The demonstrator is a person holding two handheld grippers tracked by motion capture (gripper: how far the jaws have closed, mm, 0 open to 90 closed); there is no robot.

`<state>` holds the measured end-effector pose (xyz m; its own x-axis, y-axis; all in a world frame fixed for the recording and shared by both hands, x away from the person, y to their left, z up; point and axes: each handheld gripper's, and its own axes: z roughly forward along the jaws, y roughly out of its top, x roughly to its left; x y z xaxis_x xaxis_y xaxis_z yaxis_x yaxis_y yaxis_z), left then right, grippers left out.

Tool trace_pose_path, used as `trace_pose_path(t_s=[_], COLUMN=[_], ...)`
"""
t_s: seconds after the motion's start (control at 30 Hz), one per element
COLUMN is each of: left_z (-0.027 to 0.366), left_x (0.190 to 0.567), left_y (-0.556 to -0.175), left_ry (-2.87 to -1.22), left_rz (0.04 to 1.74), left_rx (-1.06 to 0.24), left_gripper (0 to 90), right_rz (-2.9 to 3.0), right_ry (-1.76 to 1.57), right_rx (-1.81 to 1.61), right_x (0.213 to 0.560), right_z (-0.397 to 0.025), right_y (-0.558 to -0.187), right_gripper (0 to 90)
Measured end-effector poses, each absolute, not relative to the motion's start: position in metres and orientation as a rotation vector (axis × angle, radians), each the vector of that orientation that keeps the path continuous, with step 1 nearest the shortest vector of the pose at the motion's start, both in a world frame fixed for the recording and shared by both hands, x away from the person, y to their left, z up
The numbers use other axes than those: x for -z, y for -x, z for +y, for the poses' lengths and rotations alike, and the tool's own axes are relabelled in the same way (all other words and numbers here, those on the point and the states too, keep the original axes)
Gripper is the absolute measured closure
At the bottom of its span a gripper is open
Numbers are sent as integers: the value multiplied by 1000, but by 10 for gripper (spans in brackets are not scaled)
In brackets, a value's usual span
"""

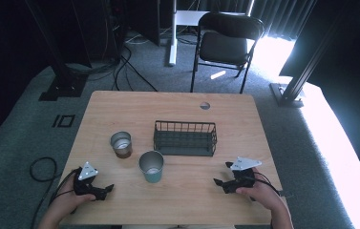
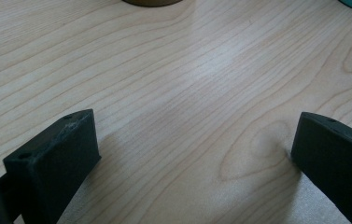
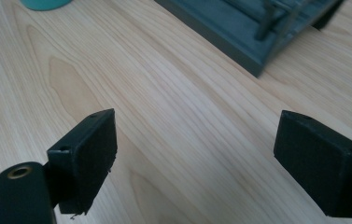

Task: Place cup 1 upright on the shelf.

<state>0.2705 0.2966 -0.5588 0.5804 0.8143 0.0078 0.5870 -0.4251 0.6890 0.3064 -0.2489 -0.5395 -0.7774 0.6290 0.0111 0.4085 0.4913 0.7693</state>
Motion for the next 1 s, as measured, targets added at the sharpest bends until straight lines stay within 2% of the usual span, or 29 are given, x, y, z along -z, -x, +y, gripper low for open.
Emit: trace_pose_path(t_s=[1.0], left_z=[297], left_x=[559], left_y=[-271], left_ry=[-2164], left_rz=[1110], left_rx=[-453], left_gripper=[14], right_rz=[2554], right_ry=[-646], right_rx=[-1296], right_x=[533], right_z=[-178], right_y=[-313], right_gripper=[130])
